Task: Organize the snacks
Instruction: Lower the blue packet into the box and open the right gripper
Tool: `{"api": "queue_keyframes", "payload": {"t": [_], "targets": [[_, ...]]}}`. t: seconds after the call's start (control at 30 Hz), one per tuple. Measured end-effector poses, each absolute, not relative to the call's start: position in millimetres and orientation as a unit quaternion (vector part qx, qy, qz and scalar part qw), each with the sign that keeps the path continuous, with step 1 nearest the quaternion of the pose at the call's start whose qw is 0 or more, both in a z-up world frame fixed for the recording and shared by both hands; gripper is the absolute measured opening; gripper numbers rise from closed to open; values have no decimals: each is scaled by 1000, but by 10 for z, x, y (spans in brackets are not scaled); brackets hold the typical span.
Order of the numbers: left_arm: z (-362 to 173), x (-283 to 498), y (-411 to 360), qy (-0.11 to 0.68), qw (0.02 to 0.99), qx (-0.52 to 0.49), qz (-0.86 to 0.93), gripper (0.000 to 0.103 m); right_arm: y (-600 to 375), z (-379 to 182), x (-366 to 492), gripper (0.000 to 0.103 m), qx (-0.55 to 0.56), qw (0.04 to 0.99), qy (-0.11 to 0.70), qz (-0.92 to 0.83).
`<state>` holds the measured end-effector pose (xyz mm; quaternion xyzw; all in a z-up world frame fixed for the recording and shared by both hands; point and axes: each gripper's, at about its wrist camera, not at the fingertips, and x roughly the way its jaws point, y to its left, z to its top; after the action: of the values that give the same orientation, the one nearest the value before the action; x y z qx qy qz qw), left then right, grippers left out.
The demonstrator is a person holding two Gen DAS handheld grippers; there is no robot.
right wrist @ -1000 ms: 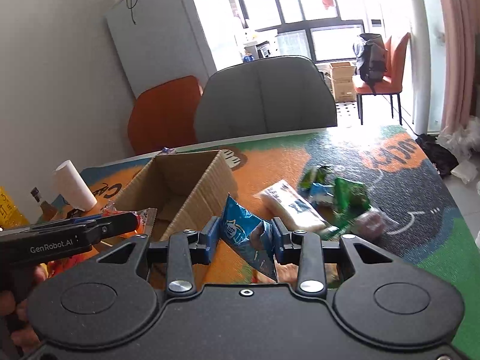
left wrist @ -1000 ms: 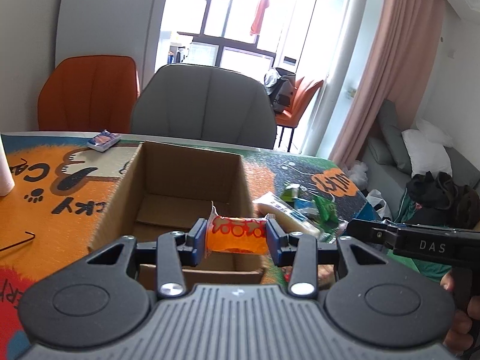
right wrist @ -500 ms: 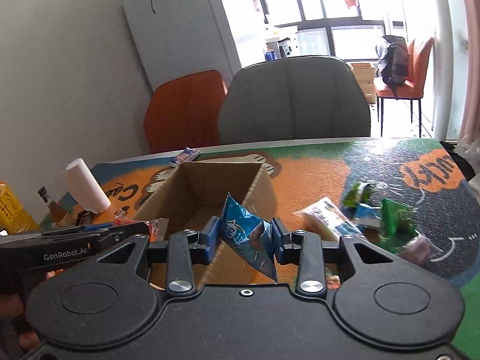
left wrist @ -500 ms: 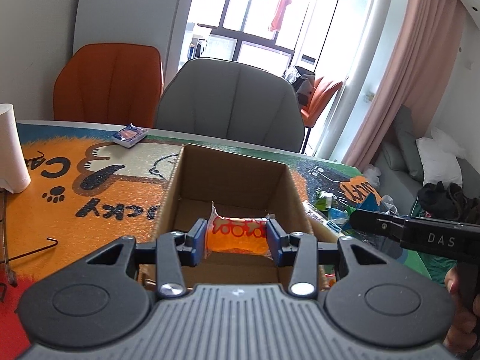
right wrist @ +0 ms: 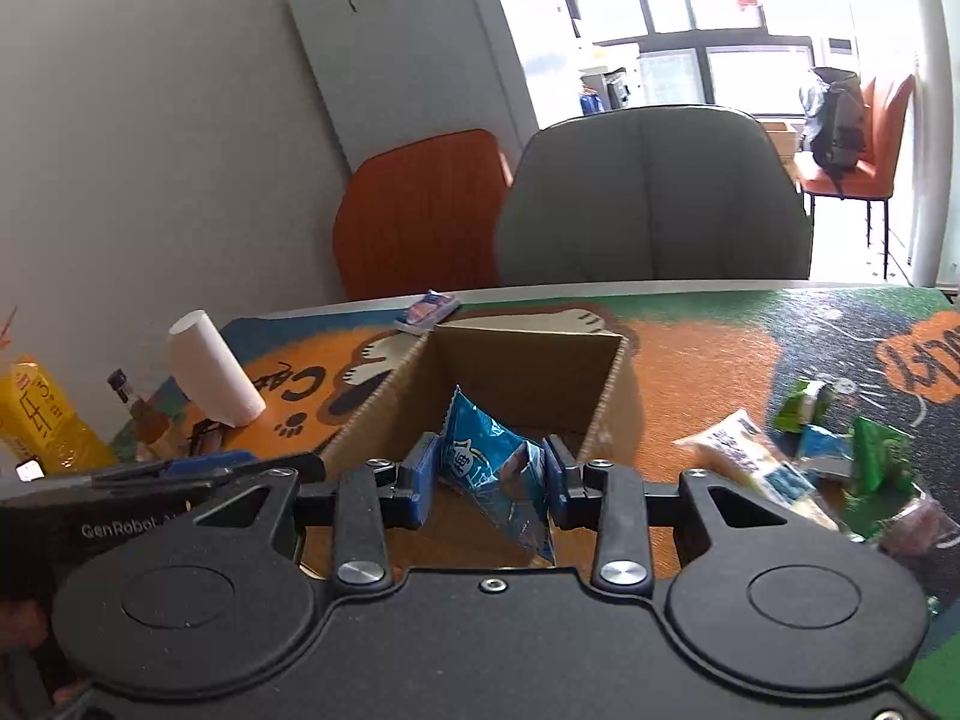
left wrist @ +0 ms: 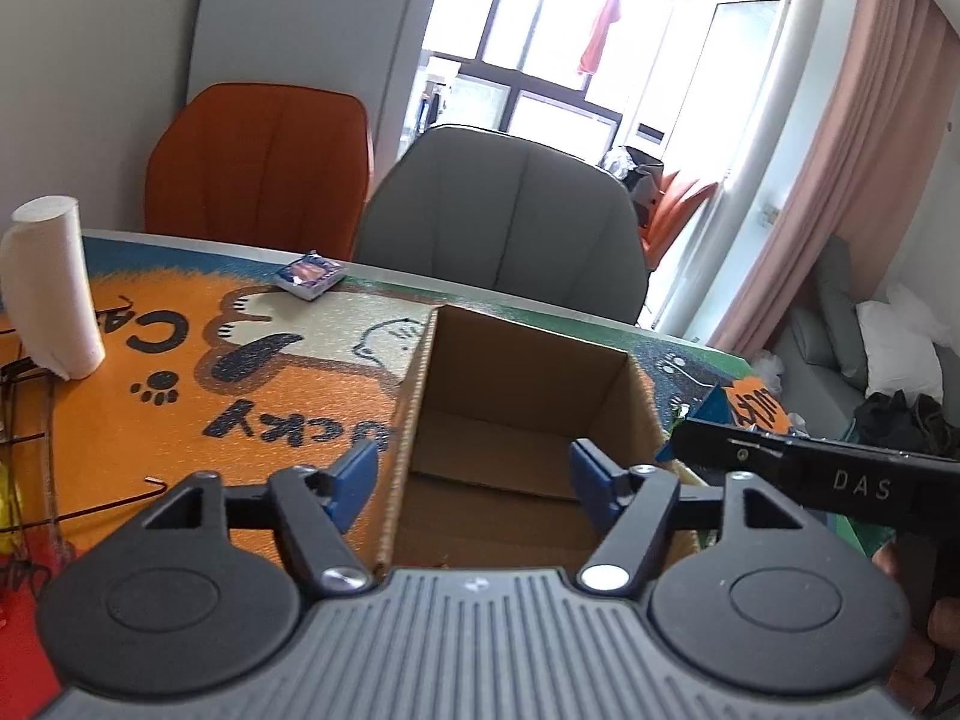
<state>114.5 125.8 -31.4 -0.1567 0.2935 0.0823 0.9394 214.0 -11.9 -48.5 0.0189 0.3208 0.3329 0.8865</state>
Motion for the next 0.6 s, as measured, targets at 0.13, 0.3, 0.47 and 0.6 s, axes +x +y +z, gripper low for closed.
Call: {"api": "queue_keyframes", "payload": {"t": [0.13, 0.3, 0.47, 0.6], "targets": [[-320, 1115, 1308, 297, 937, -161, 94, 75, -65, -446, 2110, 53, 9, 887, 317, 335], [-314, 1092, 1306, 301, 933, -163, 111, 82, -182, -439, 2111, 57, 20, 890, 324, 321], [-315, 1084, 1222, 301, 933, -160, 117, 91, -393, -441, 2086, 62, 28, 896, 328, 299], [-321, 1082, 1107, 302, 934, -156, 108, 98, -586, -437, 2051, 69, 32, 902, 325, 282]]}}
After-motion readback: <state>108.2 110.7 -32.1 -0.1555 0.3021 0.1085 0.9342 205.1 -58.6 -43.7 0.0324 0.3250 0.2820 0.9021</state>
